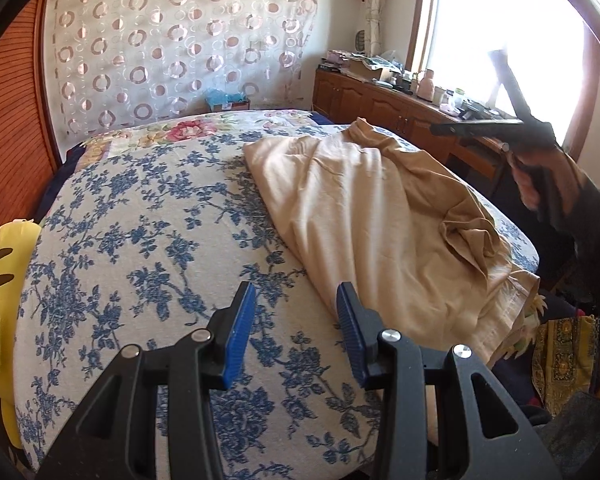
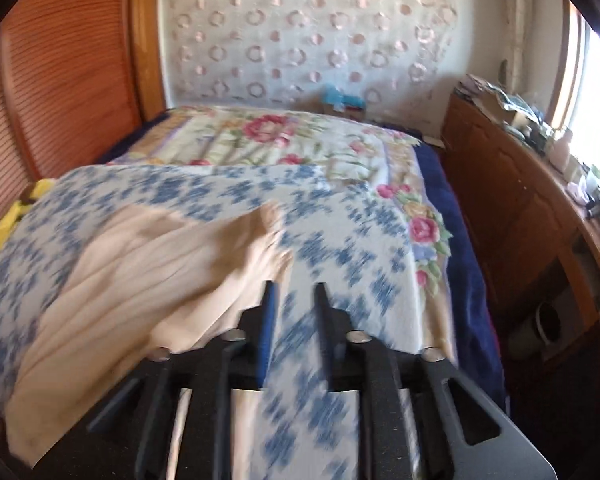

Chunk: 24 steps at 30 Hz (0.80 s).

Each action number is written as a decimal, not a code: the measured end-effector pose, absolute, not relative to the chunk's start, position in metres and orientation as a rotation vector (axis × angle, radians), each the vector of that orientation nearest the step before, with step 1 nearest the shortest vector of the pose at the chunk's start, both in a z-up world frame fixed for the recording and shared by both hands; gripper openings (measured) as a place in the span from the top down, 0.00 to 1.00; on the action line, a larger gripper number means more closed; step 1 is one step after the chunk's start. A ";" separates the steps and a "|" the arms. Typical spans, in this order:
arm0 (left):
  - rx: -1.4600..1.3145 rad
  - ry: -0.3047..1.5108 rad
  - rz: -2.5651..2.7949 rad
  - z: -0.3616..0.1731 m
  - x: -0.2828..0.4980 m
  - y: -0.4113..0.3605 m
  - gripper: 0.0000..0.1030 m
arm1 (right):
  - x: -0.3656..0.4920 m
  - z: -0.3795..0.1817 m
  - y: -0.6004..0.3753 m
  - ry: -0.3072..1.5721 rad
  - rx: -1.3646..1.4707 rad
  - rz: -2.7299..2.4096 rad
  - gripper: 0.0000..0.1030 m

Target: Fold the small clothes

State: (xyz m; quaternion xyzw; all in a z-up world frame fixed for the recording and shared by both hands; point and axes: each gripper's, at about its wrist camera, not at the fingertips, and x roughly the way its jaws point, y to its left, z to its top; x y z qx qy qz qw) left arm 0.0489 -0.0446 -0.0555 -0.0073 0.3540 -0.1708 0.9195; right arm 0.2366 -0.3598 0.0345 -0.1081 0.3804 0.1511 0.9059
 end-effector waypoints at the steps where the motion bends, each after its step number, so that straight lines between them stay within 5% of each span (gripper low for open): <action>1: -0.011 0.729 -0.355 -0.055 0.049 -0.047 0.61 | 0.221 0.035 -0.357 0.777 -0.223 0.340 0.70; 10: 0.011 0.737 -0.403 -0.055 0.048 -0.069 0.61 | 0.115 0.024 -0.326 0.746 -0.203 0.538 0.69; 24: 0.030 0.764 -0.435 -0.059 0.046 -0.083 0.61 | 0.117 -0.029 -0.295 0.858 -0.314 0.582 0.68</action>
